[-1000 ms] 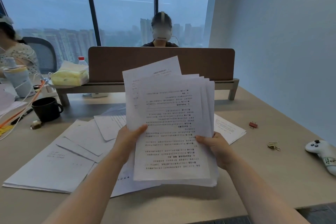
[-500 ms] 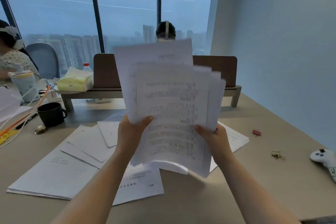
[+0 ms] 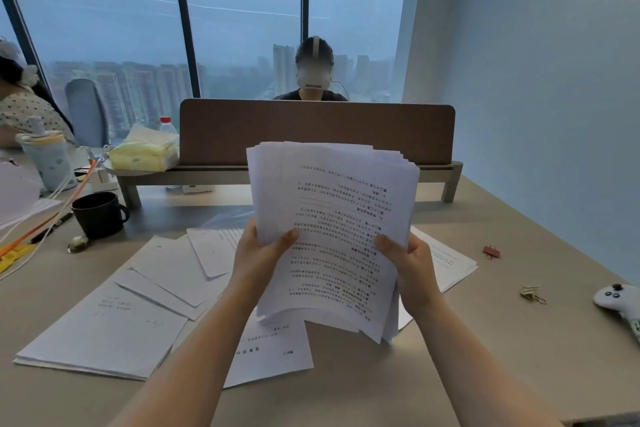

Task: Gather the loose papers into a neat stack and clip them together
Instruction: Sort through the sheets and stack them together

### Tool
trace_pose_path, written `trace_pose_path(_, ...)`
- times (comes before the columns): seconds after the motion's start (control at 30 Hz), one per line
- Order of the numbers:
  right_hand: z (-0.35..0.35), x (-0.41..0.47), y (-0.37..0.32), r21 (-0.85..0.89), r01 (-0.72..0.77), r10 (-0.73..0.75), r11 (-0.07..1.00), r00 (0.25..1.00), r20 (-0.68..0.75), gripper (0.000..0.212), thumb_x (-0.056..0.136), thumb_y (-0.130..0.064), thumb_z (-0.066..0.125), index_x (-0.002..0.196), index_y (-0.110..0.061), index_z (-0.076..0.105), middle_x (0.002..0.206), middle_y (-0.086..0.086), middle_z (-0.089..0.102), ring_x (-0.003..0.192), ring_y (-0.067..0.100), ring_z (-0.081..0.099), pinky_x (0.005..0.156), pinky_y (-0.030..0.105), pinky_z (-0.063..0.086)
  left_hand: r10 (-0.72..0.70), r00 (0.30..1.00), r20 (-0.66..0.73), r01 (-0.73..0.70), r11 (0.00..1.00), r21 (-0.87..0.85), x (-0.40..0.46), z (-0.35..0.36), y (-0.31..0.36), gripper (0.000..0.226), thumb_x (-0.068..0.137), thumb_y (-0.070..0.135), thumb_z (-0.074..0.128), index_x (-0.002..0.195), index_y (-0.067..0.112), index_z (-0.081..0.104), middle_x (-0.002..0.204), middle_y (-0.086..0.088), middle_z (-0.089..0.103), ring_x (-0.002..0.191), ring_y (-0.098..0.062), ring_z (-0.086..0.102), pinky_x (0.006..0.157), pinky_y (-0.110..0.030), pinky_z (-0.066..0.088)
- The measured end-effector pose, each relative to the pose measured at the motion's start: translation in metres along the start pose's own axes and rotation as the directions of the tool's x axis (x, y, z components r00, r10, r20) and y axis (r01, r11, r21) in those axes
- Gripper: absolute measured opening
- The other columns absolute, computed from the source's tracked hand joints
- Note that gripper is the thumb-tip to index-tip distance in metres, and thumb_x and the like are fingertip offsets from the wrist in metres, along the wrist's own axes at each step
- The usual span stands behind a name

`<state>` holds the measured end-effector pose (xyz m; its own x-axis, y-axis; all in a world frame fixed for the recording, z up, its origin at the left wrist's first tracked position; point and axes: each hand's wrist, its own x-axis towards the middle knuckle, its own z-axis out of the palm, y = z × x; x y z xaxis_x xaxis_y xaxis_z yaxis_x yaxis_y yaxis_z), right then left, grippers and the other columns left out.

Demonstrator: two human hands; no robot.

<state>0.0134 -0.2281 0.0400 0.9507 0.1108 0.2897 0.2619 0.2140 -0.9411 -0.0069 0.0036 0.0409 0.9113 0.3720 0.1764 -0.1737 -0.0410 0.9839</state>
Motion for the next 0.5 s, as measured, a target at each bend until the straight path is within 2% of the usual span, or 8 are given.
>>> trace_pose_path(0.07, -0.005, 0.001, 0.0, 0.018, -0.004, 0.004, 1.0, 0.999, -0.047, 0.012, 0.073, -0.024, 0.07, 0.082, -0.019, 0.077, 0.099, 0.011, 0.075, 0.088, 0.038, 0.07, 0.077, 0.051, 0.059, -0.026, 1.0, -0.017, 0.026, 1.0, -0.005, 0.004, -0.005, -0.005, 0.041, 0.08, 0.029, 0.078, 0.115, 0.019, 0.059, 0.103, 0.0, 0.07, 0.087, -0.019, 0.068, 0.064, -0.029, 0.052)
trace_pose_path(0.17, -0.011, 0.002, 0.003, 0.017, -0.035, 0.036, 0.999, 0.997, -0.065, 0.008, 0.076, -0.02, 0.072, 0.08, -0.022, 0.078, 0.1, 0.01, 0.076, 0.092, 0.041, 0.069, 0.086, 0.063, 0.054, -0.066, 0.997, 0.047, 0.067, 0.998, -0.021, 0.008, -0.01, -0.011, 0.048, 0.076, 0.029, 0.081, 0.118, 0.02, 0.06, 0.105, -0.001, 0.072, 0.09, -0.021, 0.07, 0.068, -0.033, 0.056)
trace_pose_path(0.23, -0.01, 0.002, 0.004, 0.019, -0.043, 0.044, 0.999, 0.998, -0.044, 0.013, 0.077, -0.02, 0.069, 0.083, -0.027, 0.078, 0.101, 0.006, 0.076, 0.092, 0.037, 0.07, 0.087, 0.06, 0.054, -0.09, 0.991, 0.1, 0.093, 0.995, -0.026, 0.009, -0.008, -0.011, 0.059, 0.067, 0.034, 0.084, 0.119, 0.021, 0.058, 0.105, -0.002, 0.072, 0.091, -0.023, 0.071, 0.071, -0.037, 0.059)
trace_pose_path(0.3, -0.008, 0.001, 0.003, 0.015, -0.043, 0.044, 0.999, 0.999, -0.016, 0.018, 0.077, -0.023, 0.065, 0.089, -0.029, 0.077, 0.105, 0.006, 0.076, 0.094, 0.035, 0.07, 0.084, 0.056, 0.056, -0.109, 0.986, 0.126, 0.111, 0.994, -0.007, 0.011, -0.007, -0.013, 0.062, 0.062, 0.037, 0.084, 0.116, 0.022, 0.058, 0.105, -0.002, 0.073, 0.091, -0.024, 0.072, 0.075, -0.042, 0.06)
trace_pose_path(0.4, -0.006, 0.001, 0.004, 0.015, -0.048, 0.048, 0.999, 0.999, -0.007, 0.016, 0.083, -0.016, 0.069, 0.098, -0.021, 0.075, 0.107, 0.008, 0.075, 0.095, 0.035, 0.071, 0.081, 0.052, 0.057, -0.109, 0.984, 0.141, 0.11, 0.994, 0.0, 0.013, -0.005, -0.013, 0.048, 0.071, 0.026, 0.084, 0.113, 0.019, 0.062, 0.102, -0.003, 0.075, 0.088, -0.024, 0.074, 0.073, -0.039, 0.06)
trace_pose_path(0.5, -0.001, 0.003, 0.005, -0.025, -0.044, 0.043, 0.999, 0.999, -0.032, 0.009, 0.088, -0.008, 0.067, 0.092, -0.012, 0.074, 0.096, 0.008, 0.077, 0.089, 0.033, 0.073, 0.075, 0.046, 0.058, -0.113, 0.985, 0.133, 0.11, 0.993, 0.035, 0.01, 0.006, -0.009, 0.027, 0.079, 0.016, 0.078, 0.102, 0.016, 0.064, 0.095, -0.001, 0.075, 0.084, -0.022, 0.072, 0.067, -0.031, 0.058)
